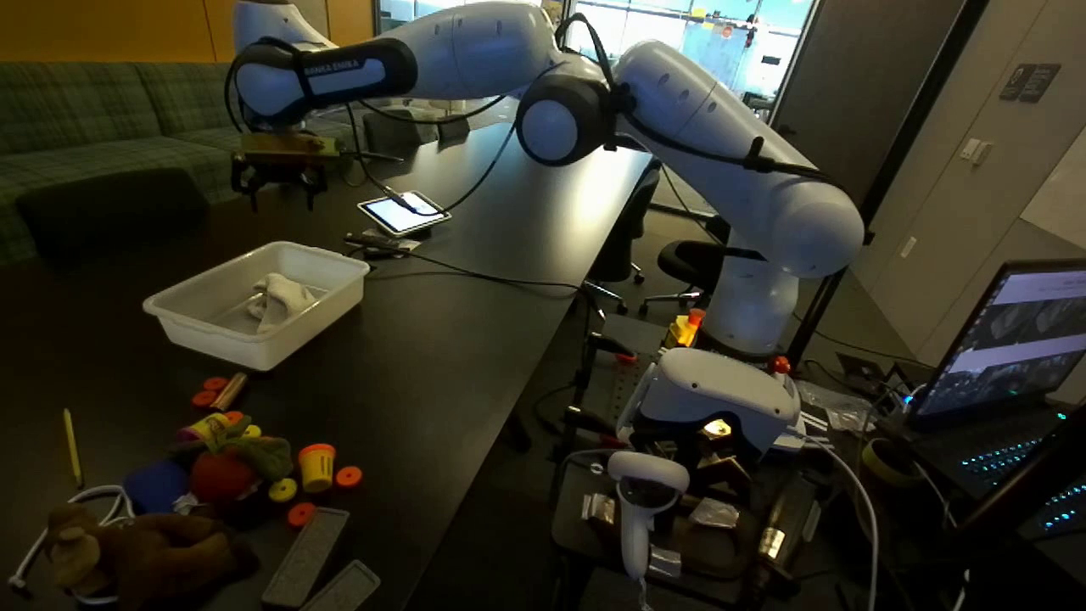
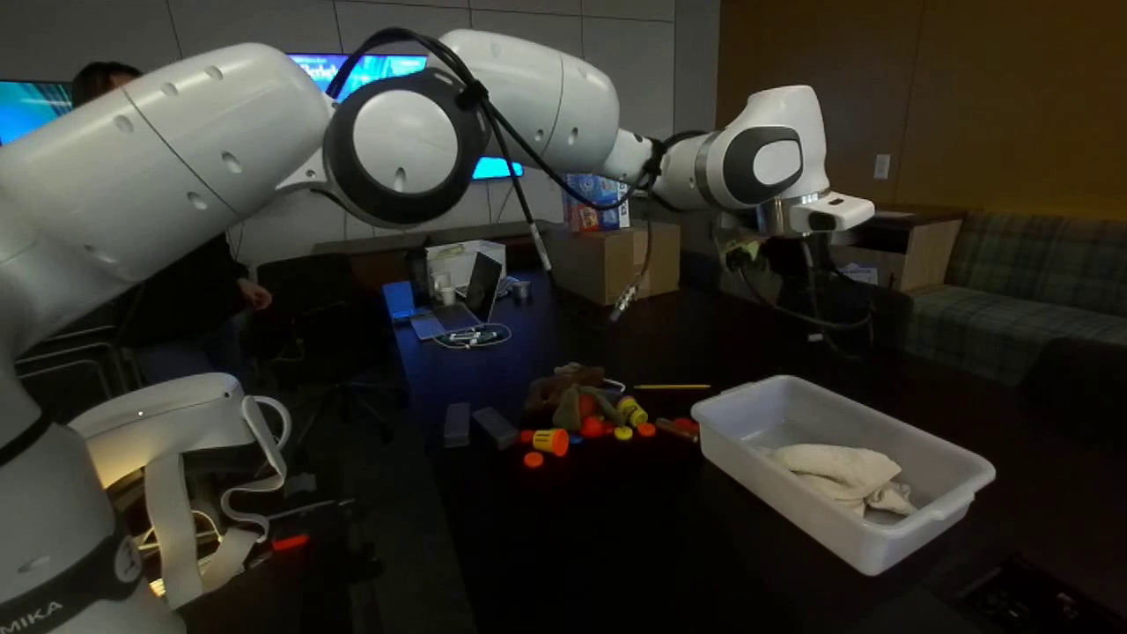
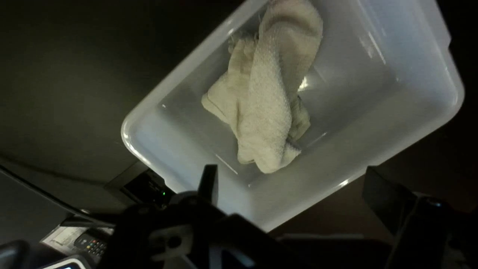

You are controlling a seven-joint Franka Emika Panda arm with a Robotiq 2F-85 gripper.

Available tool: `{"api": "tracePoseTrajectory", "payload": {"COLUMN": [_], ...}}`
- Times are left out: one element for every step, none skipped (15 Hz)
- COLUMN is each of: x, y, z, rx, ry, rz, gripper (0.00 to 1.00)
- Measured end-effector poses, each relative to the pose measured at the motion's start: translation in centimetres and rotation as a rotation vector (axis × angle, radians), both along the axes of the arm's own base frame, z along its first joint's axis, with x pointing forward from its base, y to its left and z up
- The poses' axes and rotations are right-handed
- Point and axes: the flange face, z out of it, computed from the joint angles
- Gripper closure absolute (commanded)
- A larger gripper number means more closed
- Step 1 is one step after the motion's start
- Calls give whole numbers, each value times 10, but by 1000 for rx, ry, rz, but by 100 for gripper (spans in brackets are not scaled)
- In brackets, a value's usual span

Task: Pick up the cloth and sweep away the items on the table, then put the cloth in the bowl

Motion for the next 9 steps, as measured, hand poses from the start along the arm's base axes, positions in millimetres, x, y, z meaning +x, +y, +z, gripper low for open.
{"api": "tracePoseTrajectory", "payload": {"x": [-6, -13, -21, -29, -39, -48, -58, -67, -77], "y": [4, 8, 12, 15, 17, 19, 19, 18, 16], "z": [3, 6, 9, 11, 13, 15, 17, 19, 21], "rx": [23, 46, 67, 86, 108, 128, 143, 155, 165], "ry": [35, 73, 112, 154, 196, 235, 272, 306, 336], "rz": [23, 49, 75, 102, 128, 150, 171, 186, 200], "gripper": [0, 0, 0, 0, 0, 0, 0, 0, 0]}}
